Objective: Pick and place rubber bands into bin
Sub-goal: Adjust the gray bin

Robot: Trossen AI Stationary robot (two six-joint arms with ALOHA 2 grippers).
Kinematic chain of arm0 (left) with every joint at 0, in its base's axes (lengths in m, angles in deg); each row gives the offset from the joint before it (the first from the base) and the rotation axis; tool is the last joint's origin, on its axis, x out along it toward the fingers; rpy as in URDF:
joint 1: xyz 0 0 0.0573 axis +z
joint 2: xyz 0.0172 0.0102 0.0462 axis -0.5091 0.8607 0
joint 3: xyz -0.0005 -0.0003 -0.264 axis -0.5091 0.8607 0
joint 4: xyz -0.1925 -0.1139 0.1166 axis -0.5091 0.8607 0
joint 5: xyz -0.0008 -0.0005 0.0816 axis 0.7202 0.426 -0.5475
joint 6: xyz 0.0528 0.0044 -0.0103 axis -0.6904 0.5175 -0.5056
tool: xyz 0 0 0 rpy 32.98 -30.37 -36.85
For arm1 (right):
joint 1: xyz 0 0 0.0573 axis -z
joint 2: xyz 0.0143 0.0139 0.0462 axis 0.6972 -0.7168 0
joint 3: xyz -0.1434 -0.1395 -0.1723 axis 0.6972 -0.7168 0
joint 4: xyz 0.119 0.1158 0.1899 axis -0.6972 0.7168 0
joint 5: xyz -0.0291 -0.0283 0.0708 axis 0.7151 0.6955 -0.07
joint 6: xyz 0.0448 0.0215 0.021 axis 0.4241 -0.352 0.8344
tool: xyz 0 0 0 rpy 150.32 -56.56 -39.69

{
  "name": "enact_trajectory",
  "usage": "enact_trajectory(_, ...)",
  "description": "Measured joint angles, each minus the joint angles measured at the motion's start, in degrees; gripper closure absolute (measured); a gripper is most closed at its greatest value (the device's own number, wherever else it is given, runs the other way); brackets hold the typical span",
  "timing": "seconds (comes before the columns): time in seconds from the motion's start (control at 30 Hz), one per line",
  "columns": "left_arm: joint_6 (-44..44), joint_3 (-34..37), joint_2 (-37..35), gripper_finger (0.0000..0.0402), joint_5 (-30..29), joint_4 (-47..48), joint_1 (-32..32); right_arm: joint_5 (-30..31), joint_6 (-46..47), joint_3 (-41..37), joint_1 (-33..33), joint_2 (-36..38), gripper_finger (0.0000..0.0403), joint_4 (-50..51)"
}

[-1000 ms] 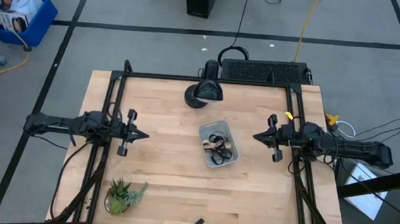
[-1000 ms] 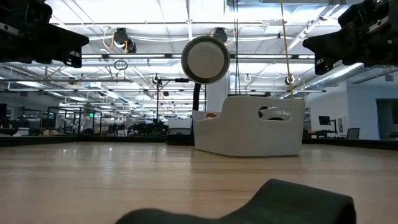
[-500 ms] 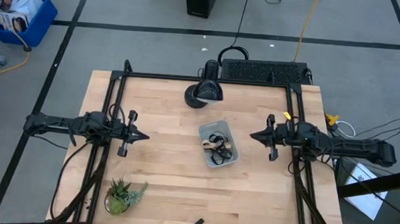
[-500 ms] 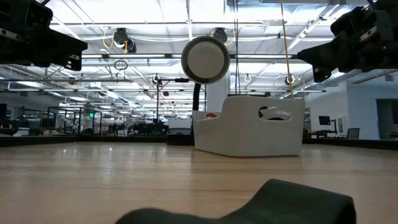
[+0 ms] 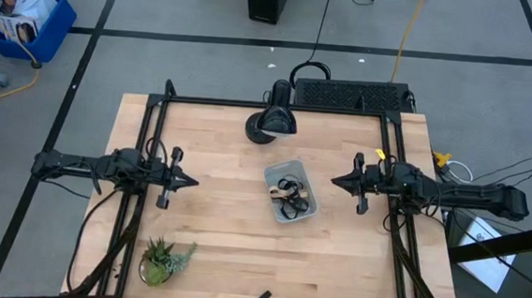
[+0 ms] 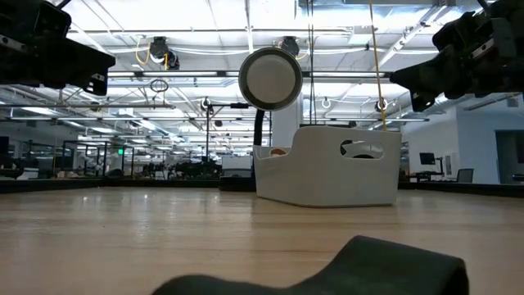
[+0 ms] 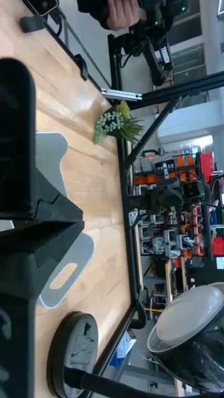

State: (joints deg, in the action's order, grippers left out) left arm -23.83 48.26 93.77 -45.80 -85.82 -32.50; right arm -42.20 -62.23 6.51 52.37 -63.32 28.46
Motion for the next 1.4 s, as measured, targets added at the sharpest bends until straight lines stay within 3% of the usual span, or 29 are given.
enact_trajectory(0.27,2.0,-0.1,0.4,0.0393,-2.8,2.6,0.0,2.5,5.5,0.7,-0.2,-2.5,0.0403,4.0)
enact_trajectory(0.53,2.0,-0.1,0.3,0.0372,-3.0,2.7,0.0,13.4,13.4,3.9,-8.5,-13.0,0.0403,12.5)
enact_trajectory(0.8,2.0,-0.1,0.3,0.0371,-3.1,2.7,0.0,24.1,18.2,6.3,-15.4,-24.5,0.0403,5.4)
enact_trajectory(1.4,2.2,-0.1,0.3,0.0371,-3.1,2.5,0.0,22.2,19.6,7.2,-20.2,-44.9,0.0403,-17.6)
